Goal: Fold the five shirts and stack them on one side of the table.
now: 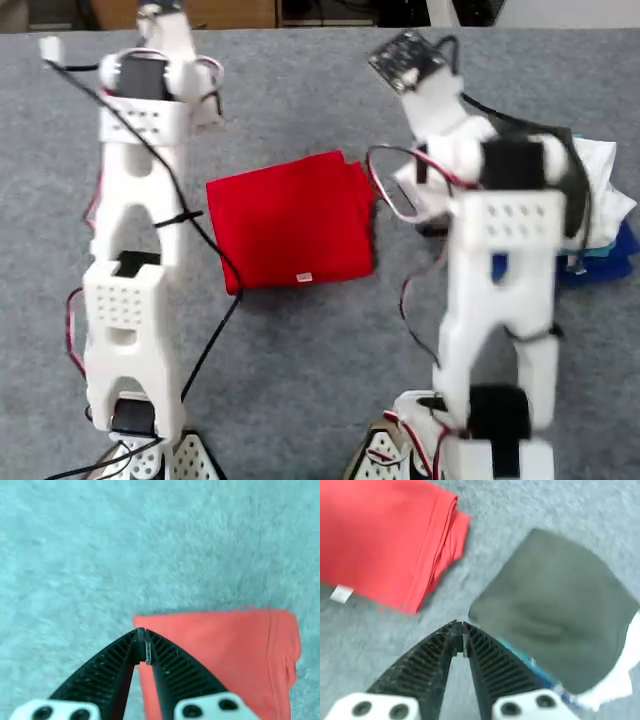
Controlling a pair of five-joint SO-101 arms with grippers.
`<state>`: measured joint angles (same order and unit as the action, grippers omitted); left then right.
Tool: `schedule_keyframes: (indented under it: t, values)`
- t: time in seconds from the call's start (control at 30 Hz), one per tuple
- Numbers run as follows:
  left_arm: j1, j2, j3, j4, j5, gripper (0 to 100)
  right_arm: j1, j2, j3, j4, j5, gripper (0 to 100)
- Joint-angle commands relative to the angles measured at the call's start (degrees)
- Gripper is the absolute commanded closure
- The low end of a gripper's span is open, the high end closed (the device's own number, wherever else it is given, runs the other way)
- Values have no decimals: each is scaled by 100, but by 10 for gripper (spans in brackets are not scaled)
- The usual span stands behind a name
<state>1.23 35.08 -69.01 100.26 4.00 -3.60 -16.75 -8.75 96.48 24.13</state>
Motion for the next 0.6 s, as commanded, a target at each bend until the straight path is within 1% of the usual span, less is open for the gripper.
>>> schedule_keyframes:
  t: [0.0,0.1,0.17,0.23,0.27,0.33,0.4,0.43,0.57]
  values:
    - [-167,-1332,985,88,-193,983,233,-769,295,589,-26,993]
    - [-176,-2677,2884,79,-334,983,523,-1385,1165,527,-18,993]
    - [-176,-3618,4273,-62,-651,982,637,-1798,1710,396,-26,993]
    - [-316,-4549,5705,-686,-1099,982,637,-2141,2202,343,-53,991]
    - [-554,-4989,6435,-1134,-1248,982,611,-2281,2448,325,-62,984]
    - [-914,-5833,7947,-2092,-1442,981,391,-2448,2958,308,-176,934]
    - [-1266,-6527,9442,-2989,-1565,981,163,-2457,3459,237,-536,853]
    - [-1451,-6818,10180,-3385,-1653,981,31,-2466,3670,70,-844,814]
    - [-2048,-7653,12580,-4853,-2057,981,-514,-2466,4391,-1134,-2558,685]
